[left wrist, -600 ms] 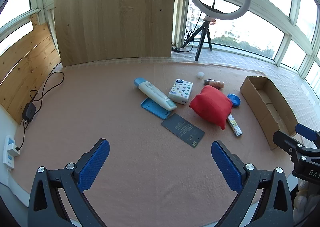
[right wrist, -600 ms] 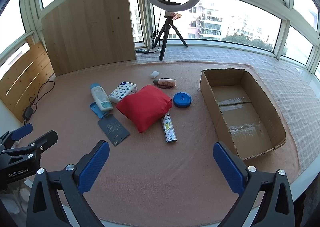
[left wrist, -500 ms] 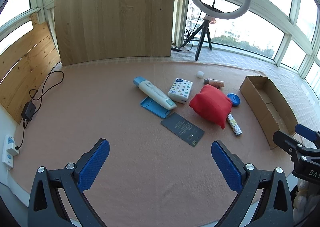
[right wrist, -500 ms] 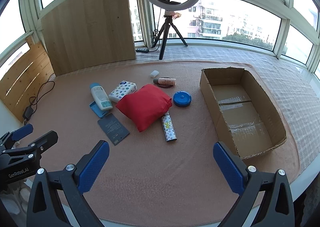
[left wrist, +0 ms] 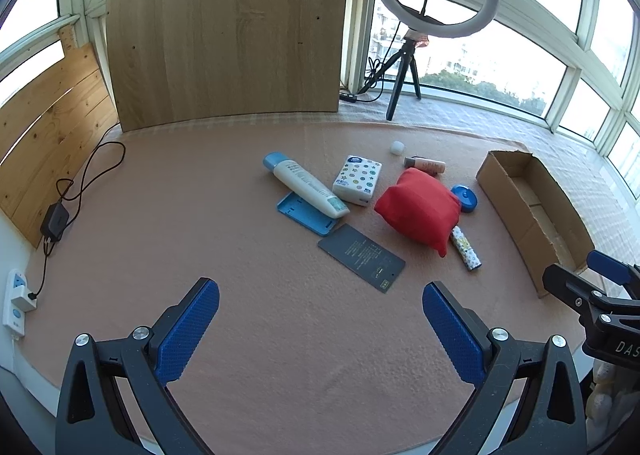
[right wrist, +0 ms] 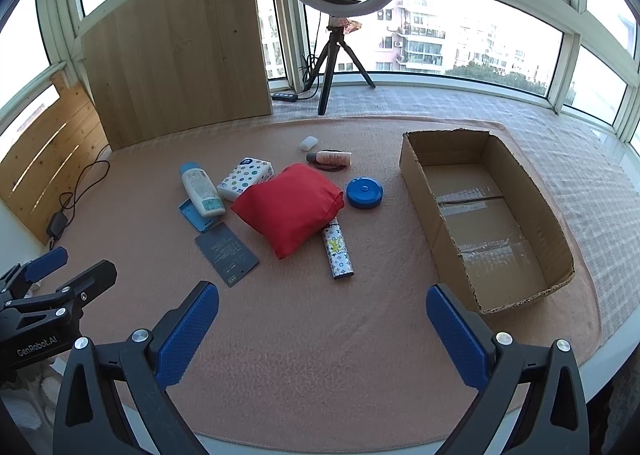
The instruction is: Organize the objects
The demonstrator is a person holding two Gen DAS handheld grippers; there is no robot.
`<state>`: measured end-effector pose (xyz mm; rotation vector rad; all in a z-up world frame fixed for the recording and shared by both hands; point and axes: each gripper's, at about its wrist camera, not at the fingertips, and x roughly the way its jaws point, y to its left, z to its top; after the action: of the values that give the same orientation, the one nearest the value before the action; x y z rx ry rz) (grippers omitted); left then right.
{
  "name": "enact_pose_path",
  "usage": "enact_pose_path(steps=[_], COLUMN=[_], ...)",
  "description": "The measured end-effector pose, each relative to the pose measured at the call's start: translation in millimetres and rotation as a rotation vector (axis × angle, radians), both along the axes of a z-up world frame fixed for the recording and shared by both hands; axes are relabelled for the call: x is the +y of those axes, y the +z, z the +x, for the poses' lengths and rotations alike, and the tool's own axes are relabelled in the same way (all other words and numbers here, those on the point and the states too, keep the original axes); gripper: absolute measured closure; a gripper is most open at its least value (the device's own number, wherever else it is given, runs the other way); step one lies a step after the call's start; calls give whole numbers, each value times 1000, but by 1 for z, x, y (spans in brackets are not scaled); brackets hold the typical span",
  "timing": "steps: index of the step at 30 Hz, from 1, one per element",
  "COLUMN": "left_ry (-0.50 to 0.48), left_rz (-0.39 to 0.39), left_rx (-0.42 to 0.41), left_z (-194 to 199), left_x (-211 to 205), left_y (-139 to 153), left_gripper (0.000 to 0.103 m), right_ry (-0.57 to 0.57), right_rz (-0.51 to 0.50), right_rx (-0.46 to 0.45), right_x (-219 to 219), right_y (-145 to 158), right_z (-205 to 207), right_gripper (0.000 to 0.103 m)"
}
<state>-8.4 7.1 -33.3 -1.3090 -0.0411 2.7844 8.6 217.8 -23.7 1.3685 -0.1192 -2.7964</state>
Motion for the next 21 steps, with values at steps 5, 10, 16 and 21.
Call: enact_pose_path(steps=[5, 10, 16, 21], left_ry=[1, 2, 1, 3], left_rz=[3, 2, 2, 4], left_rx=[1, 1, 0, 2], left_z=[-1, -1, -2, -2], left_x=[0, -1, -1, -2], left_y=[1, 1, 1, 1], left_gripper=[0, 0, 0, 0], right_ry=[4, 3, 3, 2], right_rz=[2, 3, 2, 3], right_rx=[1, -1, -4, -6], right_x=[-1, -2, -2, -3], right_y=[0, 0, 0, -1], right_z=[0, 0, -1, 0], right_gripper=[0, 0, 0, 0])
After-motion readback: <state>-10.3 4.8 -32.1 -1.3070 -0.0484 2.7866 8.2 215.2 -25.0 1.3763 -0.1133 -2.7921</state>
